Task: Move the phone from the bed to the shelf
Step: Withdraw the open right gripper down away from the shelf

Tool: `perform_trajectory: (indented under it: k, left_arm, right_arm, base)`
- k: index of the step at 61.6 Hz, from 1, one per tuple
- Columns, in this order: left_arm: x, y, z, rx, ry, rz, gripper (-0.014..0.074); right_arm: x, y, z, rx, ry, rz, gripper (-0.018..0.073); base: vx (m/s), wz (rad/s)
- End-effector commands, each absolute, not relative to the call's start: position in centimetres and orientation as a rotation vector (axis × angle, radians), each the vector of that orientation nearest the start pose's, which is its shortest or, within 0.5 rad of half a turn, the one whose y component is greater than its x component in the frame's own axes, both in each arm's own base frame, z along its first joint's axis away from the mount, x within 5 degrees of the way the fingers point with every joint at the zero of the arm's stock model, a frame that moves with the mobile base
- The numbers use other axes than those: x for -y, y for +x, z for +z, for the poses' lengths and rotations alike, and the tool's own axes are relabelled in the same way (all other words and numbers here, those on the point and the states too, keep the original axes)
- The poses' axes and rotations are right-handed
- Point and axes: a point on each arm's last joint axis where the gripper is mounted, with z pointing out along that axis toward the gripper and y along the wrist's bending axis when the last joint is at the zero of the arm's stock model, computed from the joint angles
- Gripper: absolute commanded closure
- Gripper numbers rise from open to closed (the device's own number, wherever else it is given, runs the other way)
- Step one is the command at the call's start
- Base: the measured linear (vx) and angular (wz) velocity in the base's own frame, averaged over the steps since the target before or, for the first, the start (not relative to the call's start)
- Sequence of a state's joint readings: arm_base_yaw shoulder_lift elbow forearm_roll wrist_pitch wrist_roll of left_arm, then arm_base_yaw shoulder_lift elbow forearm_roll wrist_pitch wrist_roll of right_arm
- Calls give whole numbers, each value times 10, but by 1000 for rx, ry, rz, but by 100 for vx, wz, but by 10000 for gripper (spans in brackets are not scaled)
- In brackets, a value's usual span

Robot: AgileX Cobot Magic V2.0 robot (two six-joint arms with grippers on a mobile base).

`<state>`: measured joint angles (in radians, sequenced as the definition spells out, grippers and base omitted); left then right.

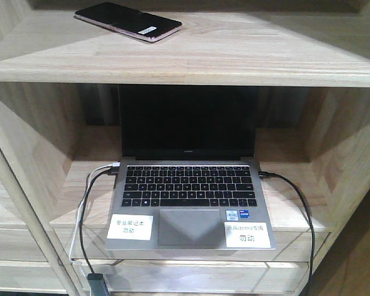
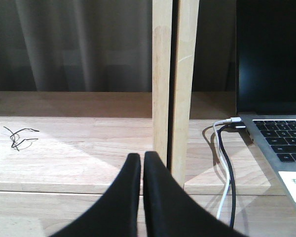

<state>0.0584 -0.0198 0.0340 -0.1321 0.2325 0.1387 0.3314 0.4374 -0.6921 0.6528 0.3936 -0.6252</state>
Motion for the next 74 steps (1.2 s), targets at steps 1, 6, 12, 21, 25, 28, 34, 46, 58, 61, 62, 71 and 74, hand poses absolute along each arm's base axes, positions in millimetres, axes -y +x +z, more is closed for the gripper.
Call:
perform_trajectory:
  k: [1,6,12,21,25,28,34,46,58,61,62,71,74]
  left_arm:
    - [-1,56,188,-1652,-30,22,596]
    - [-1,56,188,-1652,-30,22,596]
    - [-1,56,188,-1652,-30,22,596]
    - [-1,56,188,-1652,-30,22,596]
    - [-1,56,188,-1652,-30,22,596]
    - [-1,56,188,-1652,-30,22,596]
    - [-1,56,188,-1652,-30,22,596]
    - [-1,56,188,-1652,-30,22,596]
    - [-1,56,188,-1652,-30,22,596]
    - [-1,56,188,-1652,-30,22,596]
    - [-1,56,188,-1652,-30,22,596]
    - [-1,56,188,-1652,-30,22,596]
    - [-1,56,188,-1652,-30,22,596]
  right_arm:
    - [-39,56,388,-1420,-392,434,564]
    - [-37,51,381,-1414,-393,432,564]
    - [-36,47,376,-1411,-395,434,564]
    - [-35,45,376,-1403,-395,436,564]
    - [-35,45,376,-1403,-395,436,564]
    - [-35,45,376,-1403,-395,436,564]
    - [-35,45,376,-1403,-395,436,564]
    - [-35,45,376,-1403,-395,436,564]
    - [-35,45,376,-1403,-395,436,564]
    - [-35,45,376,-1403,-395,436,564]
    - [-35,45,376,-1403,-395,436,564]
    - [-35,45,376,-1403,-395,436,564]
    - [-36,45,376,-1405,-391,442,564]
  base:
    - [0,0]
    - [0,0]
    - [0,0]
    - [0,0]
    - [0,0]
    - [0,0]
    - [0,0]
    - [0,0]
    - [0,0]
    - [0,0]
    - [0,0]
    - [0,0]
    - [0,0]
